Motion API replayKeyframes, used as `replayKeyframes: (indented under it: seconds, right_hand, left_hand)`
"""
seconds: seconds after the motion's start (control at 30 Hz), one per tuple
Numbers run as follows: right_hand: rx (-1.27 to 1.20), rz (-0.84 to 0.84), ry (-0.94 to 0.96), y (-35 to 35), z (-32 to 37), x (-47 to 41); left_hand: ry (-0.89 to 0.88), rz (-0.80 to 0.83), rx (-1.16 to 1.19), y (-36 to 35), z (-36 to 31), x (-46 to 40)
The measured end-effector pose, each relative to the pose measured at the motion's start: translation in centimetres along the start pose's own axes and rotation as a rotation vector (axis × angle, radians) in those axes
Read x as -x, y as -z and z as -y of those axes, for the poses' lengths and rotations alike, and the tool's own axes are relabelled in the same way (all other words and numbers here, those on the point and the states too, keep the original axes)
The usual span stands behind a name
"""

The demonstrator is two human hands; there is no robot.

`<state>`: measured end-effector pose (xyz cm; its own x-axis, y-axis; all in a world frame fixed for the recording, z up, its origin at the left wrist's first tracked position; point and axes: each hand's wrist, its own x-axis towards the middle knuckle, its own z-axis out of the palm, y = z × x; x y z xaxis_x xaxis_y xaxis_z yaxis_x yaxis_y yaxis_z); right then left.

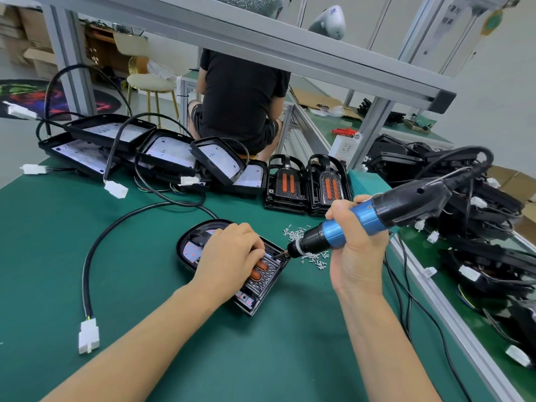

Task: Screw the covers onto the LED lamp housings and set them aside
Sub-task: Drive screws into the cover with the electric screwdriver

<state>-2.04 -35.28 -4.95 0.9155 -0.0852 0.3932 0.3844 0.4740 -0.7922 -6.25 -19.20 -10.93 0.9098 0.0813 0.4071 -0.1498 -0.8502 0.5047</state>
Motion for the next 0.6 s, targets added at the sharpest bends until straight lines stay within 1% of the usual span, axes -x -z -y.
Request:
replayKeyframes:
  seconds: [0.17,0.3,0.4,0.5,0.6]
  right_hand:
    - [-0.006,0.044,-0.003,0.1,-0.1,-0.1]
    - [-0.010,0.033,-0.012,0.3,0.0,0.0]
    - [-0.025,-0.025,-0.018,0.7,0.0,0.3]
    - [-0.071,-0.122,-0.027,1.3,0.1,0.4]
    - [-0.109,-0.213,0.008,2.3,0.7,0.2]
  left_hand:
    - [0.005,0.017,-0.033,0.1,0.0,-0.2]
    - [0.015,0.032,-0.045,0.1,0.0,-0.4]
    - [0.017,0.040,-0.051,0.1,0.0,-0.4]
    - [0.039,0.048,-0.012,0.3,0.0,-0.5]
    - [0.110,0.099,0.189,0.5,-0.2,-0.9]
